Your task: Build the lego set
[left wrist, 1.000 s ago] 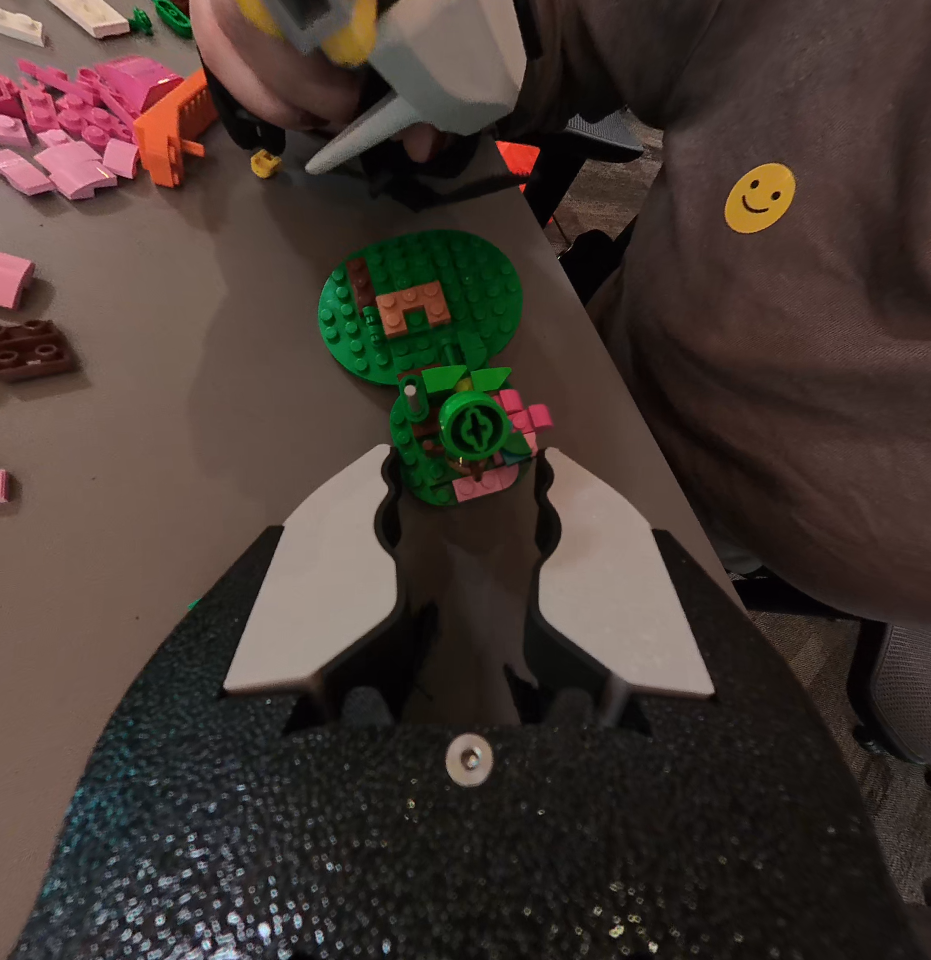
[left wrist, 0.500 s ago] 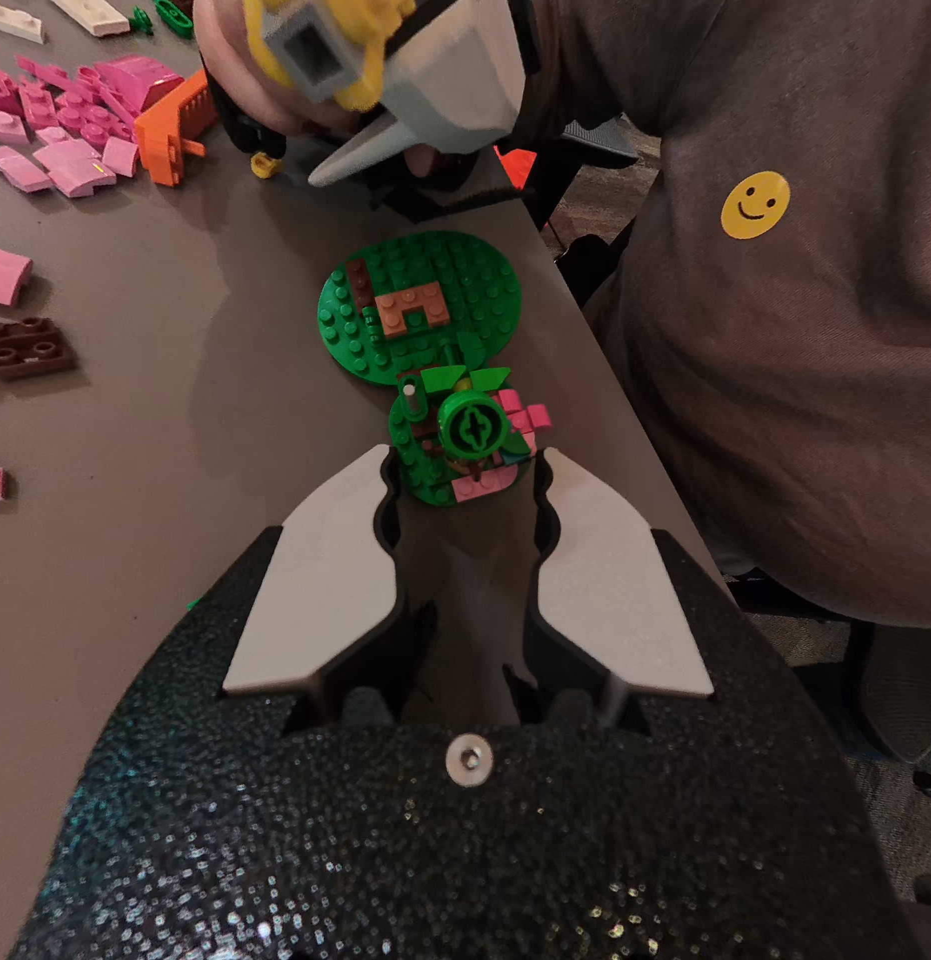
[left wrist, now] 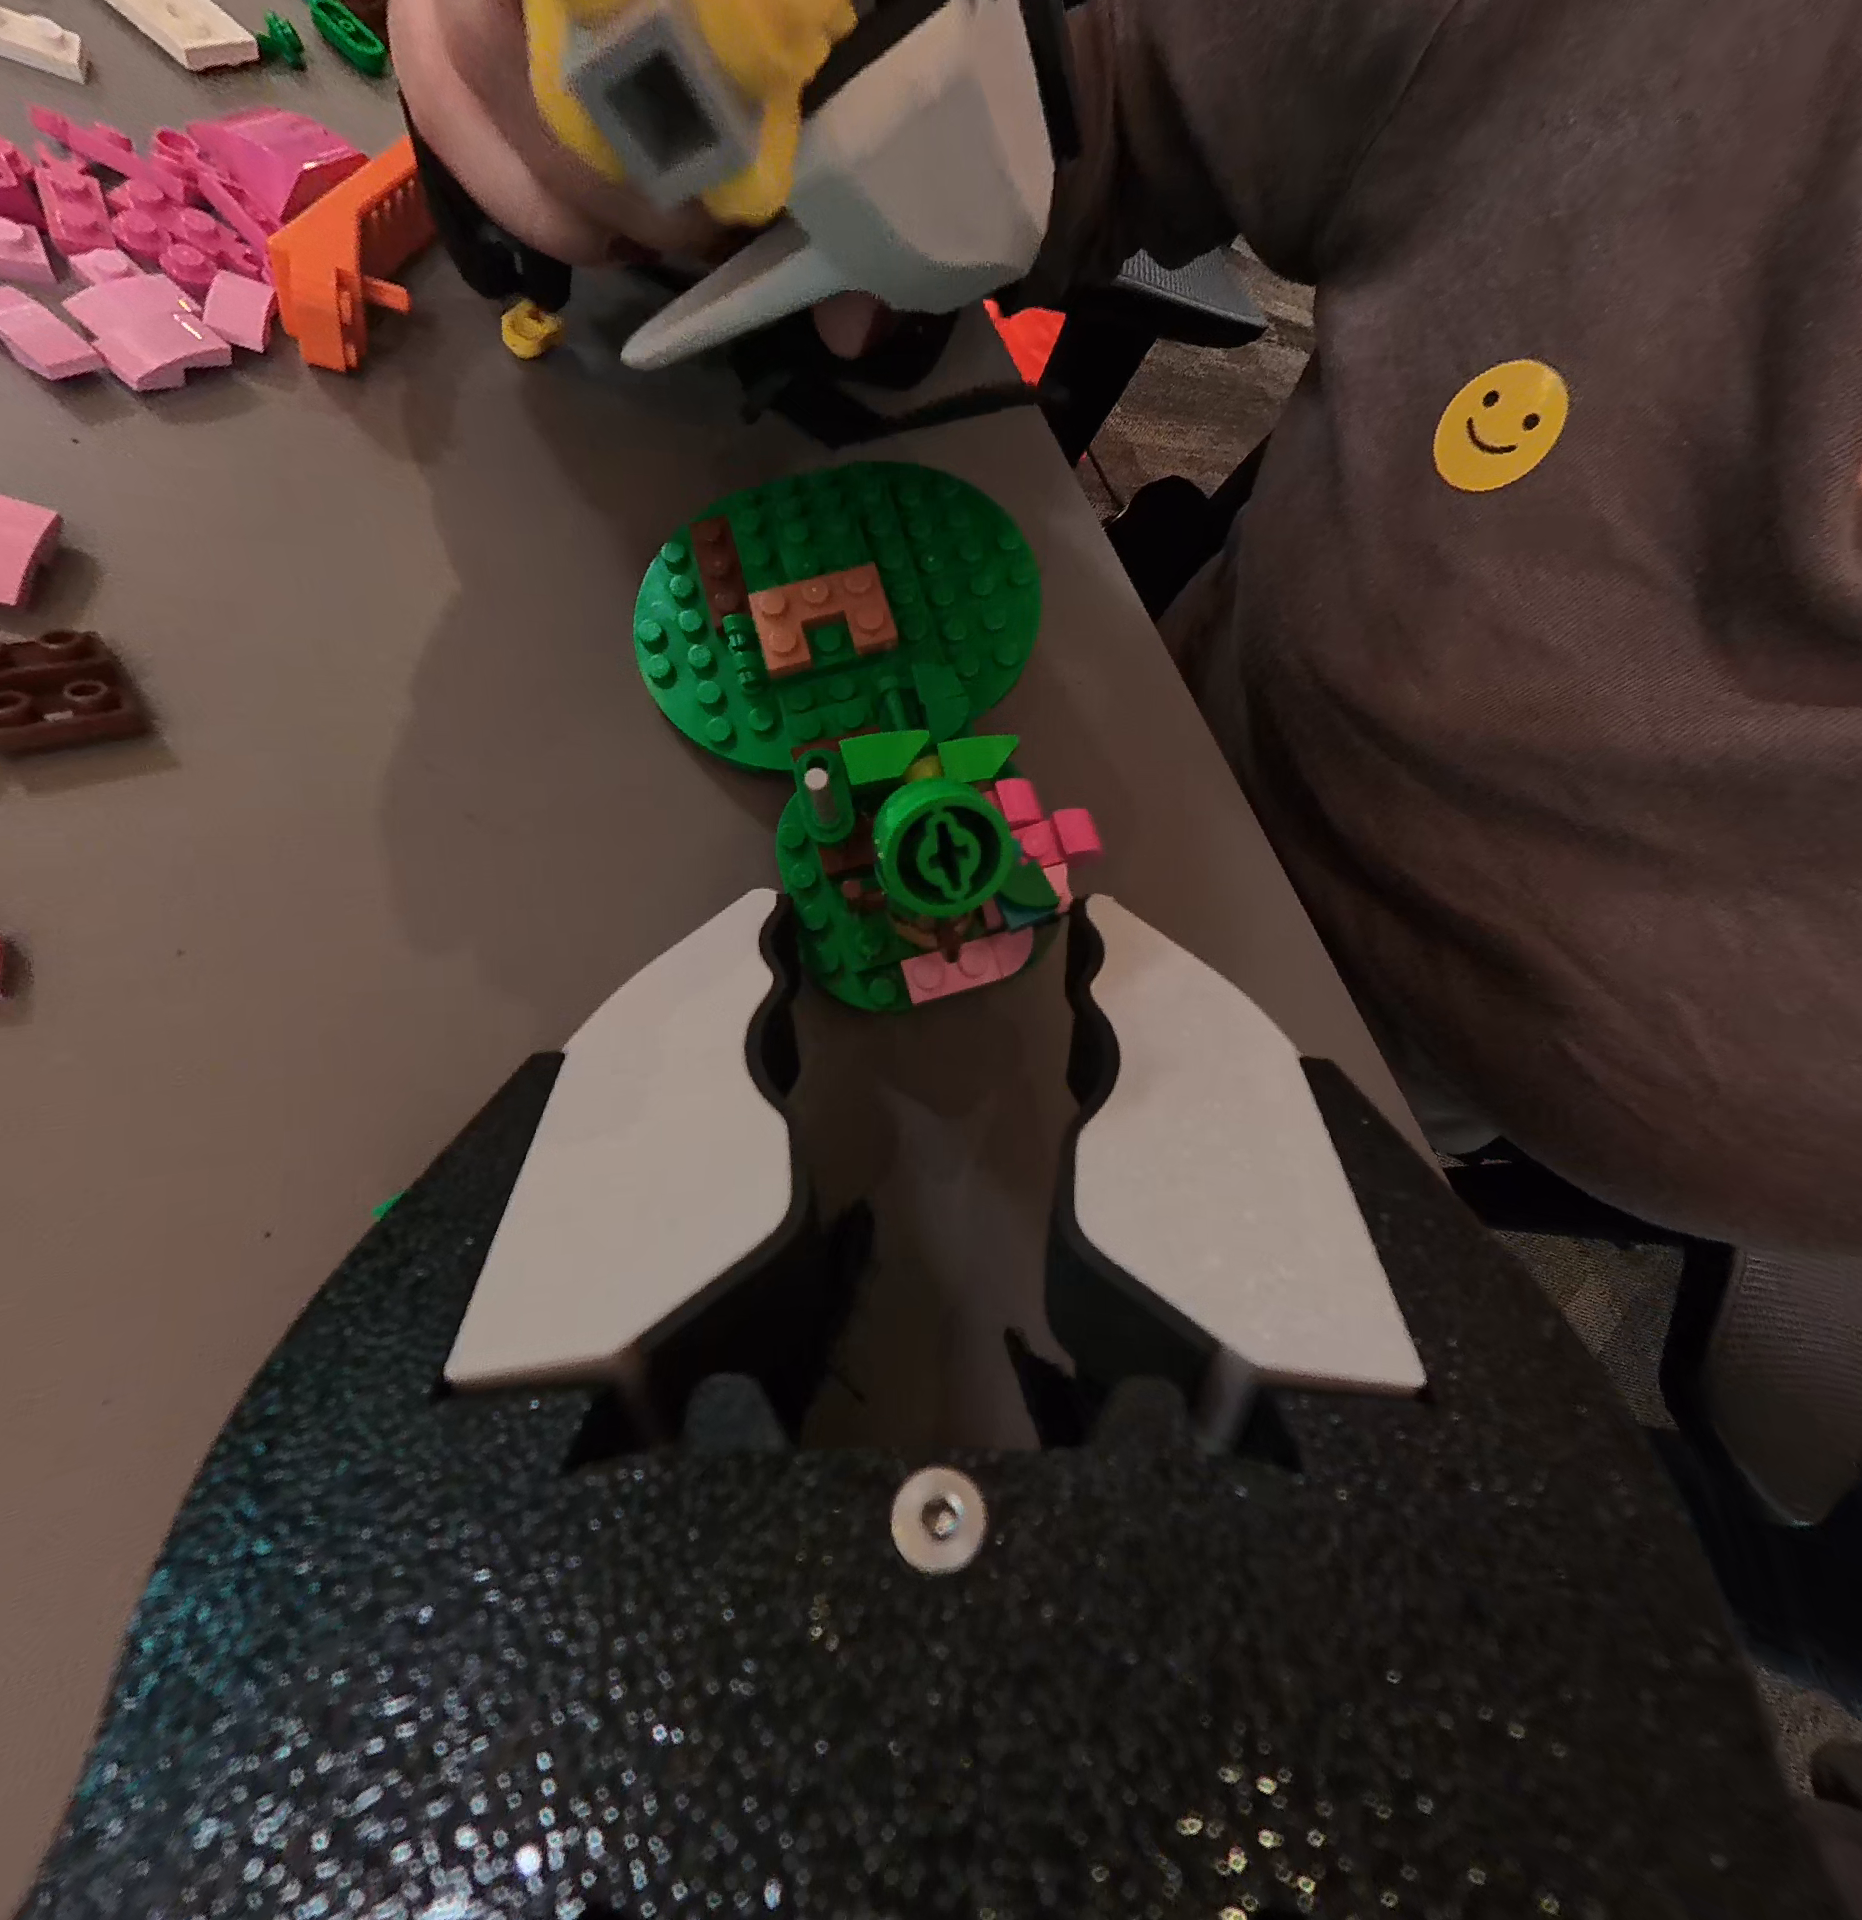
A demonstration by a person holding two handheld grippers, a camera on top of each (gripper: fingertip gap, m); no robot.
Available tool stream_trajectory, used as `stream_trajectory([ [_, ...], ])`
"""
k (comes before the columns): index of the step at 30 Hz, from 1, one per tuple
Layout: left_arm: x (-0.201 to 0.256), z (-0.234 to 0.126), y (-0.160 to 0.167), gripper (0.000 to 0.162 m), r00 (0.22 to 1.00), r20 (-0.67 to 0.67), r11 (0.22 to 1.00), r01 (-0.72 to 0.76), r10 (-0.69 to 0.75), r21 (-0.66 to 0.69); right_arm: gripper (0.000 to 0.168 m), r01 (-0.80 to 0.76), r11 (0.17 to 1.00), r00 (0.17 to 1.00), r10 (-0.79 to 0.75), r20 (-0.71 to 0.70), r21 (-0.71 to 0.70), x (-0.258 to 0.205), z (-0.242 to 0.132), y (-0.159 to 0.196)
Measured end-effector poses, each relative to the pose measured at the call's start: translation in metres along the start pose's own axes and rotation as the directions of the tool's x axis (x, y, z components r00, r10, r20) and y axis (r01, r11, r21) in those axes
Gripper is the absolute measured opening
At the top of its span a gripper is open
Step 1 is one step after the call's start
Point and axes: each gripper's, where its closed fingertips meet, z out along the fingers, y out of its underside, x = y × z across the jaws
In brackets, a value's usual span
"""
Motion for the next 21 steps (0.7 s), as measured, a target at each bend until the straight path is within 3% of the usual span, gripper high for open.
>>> stream_trajectory([
  [4,0.001,0.001,0.001,0.05,1.0,0.009,1.0,-0.017,0.017,-0.008,0.003,0.051,0.999,0.995,-0.051,0.081,0.004,-0.005,-0.003,-0.009],
  [10,0.003,0.002,0.003,0.05,0.999,0.01,0.999,-0.042,0.042,-0.027,0.003,0.119,0.986,0.959,-0.083,0.272,-0.118,-0.015,-0.006,-0.002],
  [21,0.006,0.001,0.002,0.049,0.997,0.002,0.997,-0.071,0.071,-0.017,0.003,0.084,0.944,0.807,0.123,0.578,-0.318,-0.039,-0.018,-0.002],
])
